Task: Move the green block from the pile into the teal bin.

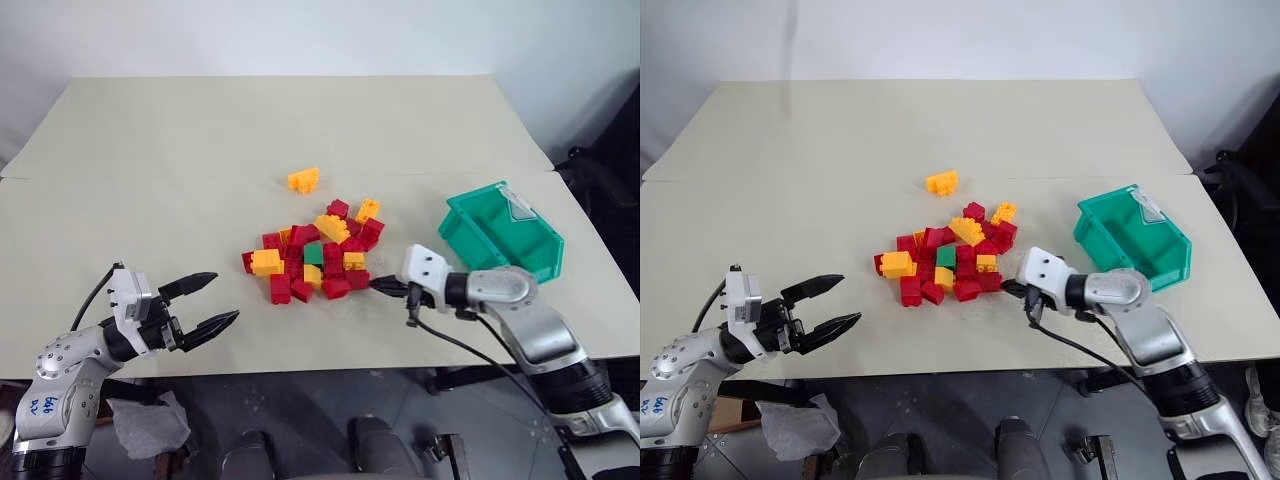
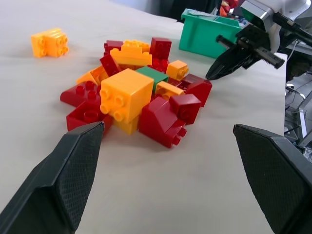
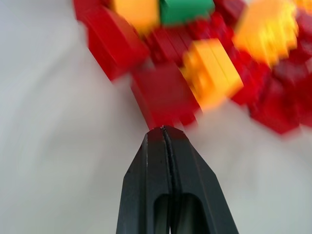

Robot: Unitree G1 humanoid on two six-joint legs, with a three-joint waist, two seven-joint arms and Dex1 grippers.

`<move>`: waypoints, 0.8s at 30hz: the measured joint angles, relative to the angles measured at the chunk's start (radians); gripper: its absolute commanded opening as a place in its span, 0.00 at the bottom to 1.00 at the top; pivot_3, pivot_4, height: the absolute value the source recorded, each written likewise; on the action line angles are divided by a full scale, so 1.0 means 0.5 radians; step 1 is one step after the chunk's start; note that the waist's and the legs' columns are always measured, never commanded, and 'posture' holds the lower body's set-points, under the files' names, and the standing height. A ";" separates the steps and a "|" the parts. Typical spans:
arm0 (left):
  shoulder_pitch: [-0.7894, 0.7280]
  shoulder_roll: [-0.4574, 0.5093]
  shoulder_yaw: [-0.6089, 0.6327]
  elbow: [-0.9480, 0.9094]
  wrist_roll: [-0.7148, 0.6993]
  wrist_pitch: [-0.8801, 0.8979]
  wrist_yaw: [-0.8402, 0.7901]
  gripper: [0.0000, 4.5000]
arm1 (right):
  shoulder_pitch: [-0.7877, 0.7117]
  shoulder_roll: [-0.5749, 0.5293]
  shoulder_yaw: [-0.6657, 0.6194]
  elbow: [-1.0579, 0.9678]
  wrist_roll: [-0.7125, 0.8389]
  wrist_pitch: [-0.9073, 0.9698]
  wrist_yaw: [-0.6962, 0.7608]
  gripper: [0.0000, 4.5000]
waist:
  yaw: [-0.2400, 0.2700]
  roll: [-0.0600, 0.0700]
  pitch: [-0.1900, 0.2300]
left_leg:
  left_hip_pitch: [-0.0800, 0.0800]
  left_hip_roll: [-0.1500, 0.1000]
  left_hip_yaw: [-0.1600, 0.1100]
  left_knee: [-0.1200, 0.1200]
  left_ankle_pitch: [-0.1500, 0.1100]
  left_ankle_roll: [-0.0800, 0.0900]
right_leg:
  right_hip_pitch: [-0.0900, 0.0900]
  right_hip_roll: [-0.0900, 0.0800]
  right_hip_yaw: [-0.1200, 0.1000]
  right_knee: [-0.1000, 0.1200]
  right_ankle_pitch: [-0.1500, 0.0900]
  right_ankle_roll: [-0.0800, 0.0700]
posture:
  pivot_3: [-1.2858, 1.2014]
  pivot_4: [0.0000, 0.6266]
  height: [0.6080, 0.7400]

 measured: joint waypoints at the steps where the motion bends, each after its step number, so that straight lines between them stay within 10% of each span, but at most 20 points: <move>1: 0.000 0.000 0.000 0.002 0.000 0.000 0.000 1.00 | 0.012 0.000 -0.035 -0.021 0.028 0.020 0.000 0.01 | 0.000 0.000 0.000 | 0.000 0.000 0.000 0.000 0.000 0.000 | 0.000 0.000 0.000 0.000 0.000 0.000 | 0.52 0.24 1.00; 6: 0.002 0.006 0.001 0.004 -0.001 -0.002 -0.006 1.00 | 0.047 -0.030 -0.233 -0.208 0.314 0.241 0.051 0.20 | 0.005 0.000 0.000 | 0.000 0.000 0.000 -0.001 0.000 0.000 | 0.000 0.000 0.000 0.000 0.000 0.000 | 0.52 0.24 1.00; 15: -0.001 0.013 0.001 0.016 0.002 -0.007 -0.014 1.00 | -0.424 0.198 -0.004 -0.216 0.429 0.695 -0.082 0.89 | -0.004 0.001 0.001 | -0.001 0.001 0.001 0.000 0.000 0.000 | -0.002 0.000 0.000 0.001 0.000 -0.001 | 0.52 0.24 1.00; 24: -0.041 0.012 -0.027 0.013 0.011 -0.021 -0.027 1.00 | -0.863 0.375 0.439 0.493 0.026 0.443 -0.064 0.89 | -0.007 0.001 0.001 | -0.002 0.001 0.001 -0.001 0.000 0.000 | -0.005 -0.001 -0.004 0.003 0.000 -0.001 | 0.52 0.24 1.00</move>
